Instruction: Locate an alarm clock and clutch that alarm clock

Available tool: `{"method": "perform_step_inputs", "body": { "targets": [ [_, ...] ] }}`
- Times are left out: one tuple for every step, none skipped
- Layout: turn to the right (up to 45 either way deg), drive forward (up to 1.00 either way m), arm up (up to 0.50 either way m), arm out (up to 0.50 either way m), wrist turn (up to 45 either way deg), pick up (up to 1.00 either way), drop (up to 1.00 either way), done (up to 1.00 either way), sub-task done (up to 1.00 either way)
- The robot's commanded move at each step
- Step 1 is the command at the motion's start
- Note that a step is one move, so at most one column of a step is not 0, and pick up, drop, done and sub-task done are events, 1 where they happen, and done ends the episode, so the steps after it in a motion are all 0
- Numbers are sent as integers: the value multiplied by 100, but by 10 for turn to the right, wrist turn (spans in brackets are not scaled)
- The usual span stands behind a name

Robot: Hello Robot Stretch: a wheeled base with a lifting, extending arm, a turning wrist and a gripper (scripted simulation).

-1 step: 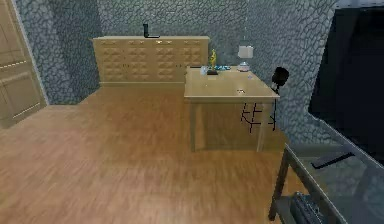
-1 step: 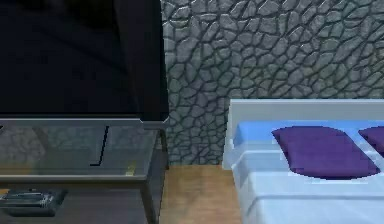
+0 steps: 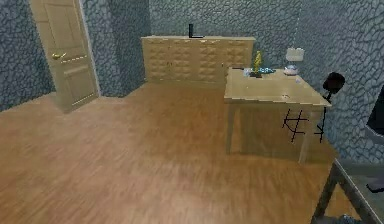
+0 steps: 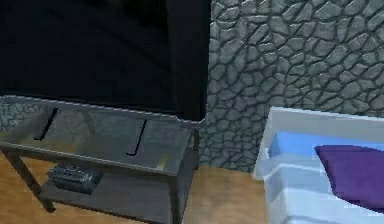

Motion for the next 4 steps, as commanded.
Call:
{"method": "perform_step_inputs", "body": {
  "targets": [
    [0, 40, 0, 0, 0, 0, 0, 0, 0],
    [-450, 0, 0, 0, 0, 0, 0, 0, 0],
    [-420, 0, 0, 0, 0, 0, 0, 0, 0],
    [-30, 0, 0, 0, 0, 0, 0, 0, 0]
  ]
}}
